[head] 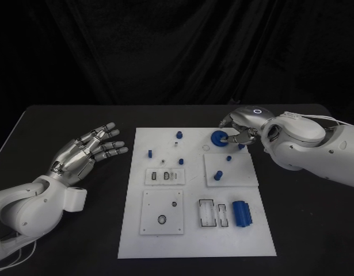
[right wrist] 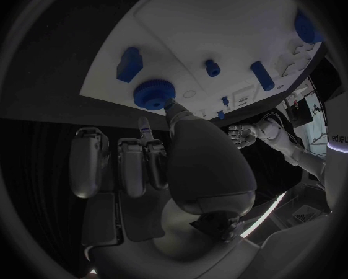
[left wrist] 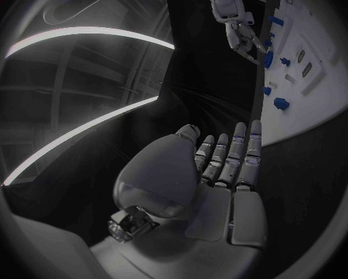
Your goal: Assemble the parts on the task board
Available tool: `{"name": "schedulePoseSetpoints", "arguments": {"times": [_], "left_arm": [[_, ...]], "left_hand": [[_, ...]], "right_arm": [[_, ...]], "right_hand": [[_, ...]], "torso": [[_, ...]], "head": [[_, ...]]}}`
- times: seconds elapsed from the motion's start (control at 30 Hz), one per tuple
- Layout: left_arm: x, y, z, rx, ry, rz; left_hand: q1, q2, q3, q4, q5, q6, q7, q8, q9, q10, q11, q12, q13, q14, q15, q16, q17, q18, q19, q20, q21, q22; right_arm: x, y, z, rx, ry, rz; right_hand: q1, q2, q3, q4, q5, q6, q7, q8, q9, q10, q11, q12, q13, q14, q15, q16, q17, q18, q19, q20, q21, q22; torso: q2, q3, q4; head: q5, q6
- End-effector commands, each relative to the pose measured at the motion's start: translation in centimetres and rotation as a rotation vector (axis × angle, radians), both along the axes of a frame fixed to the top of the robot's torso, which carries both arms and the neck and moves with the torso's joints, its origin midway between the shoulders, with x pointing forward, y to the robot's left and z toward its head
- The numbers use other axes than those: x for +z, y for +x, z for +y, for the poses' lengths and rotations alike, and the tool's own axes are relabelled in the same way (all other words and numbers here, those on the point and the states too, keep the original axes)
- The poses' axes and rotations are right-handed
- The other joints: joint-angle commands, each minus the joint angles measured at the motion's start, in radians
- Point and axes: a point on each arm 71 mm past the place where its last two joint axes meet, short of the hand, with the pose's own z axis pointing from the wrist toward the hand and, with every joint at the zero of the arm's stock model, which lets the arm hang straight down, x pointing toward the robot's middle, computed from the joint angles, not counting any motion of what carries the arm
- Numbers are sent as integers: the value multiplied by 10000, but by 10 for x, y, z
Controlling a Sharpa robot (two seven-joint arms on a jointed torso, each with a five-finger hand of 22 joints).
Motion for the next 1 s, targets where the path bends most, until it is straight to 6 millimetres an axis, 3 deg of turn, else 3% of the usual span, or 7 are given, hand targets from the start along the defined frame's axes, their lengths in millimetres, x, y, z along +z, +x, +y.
{"name": "schedulePoseSetpoints", "arguments": {"times": [0.03, 0.37, 0.77, 1.0], "left_arm": [[5, -1, 1, 70, -454, -616], [5, -1, 0, 54, -452, -602], [4, 0, 1, 27, -447, -572], [4, 0, 1, 5, -442, -551]], "left_hand": [[73, -39, 76, -3, 33, 1, 42, 4, 12, 10, 67, 33, -10, -84, 12, 64, -11, -123, -90, -9, 19, 10], [72, -41, 121, -14, 37, -11, 48, 0, 10, 3, 78, 39, -10, -92, 18, 79, -14, -131, -103, -11, 23, 12], [72, -41, 121, -14, 37, -11, 48, 0, 10, 3, 78, 39, -10, -92, 18, 79, -14, -131, -103, -11, 23, 12], [69, -42, 152, -20, 37, -13, 54, -1, 10, -1, 85, 45, -10, -99, 22, 89, -16, -137, -111, -12, 25, 14]], "right_arm": [[-3, 0, -1, -210, -116, 156], [-8, 1, -2, -400, -346, 474], [-16, 6, 0, -515, -598, 794], [-18, 7, 3, -380, -543, 743]], "right_hand": [[-125, -21, -94, 3, -110, 14, 48, 32, -18, 623, 42, -11, 2225, 972, 61, -46, 2420, -96, -47, 17, 18, 1043], [-163, -22, -168, 38, -226, 124, 71, 63, -21, 585, 57, -21, 2192, 947, 71, -70, 2375, -85, -83, 26, -13, 1026], [242, 140, -80, -278, 925, 986, 92, 294, 128, 447, 93, -71, 2084, 870, 106, -158, 2246, -50, -190, 68, -135, 992], [325, 201, 27, -367, 1483, 1649, -38, 491, 339, 448, -4, -80, 2091, 868, 41, -169, 2245, -43, -194, 14, -166, 1015]], "torso": [[-20, -13, -14], [-31, -8, -24], [-16, -12, -12], [-11, -7, -4]], "head": [[13, -3], [29, -22], [36, -49], [26, -71]]}}
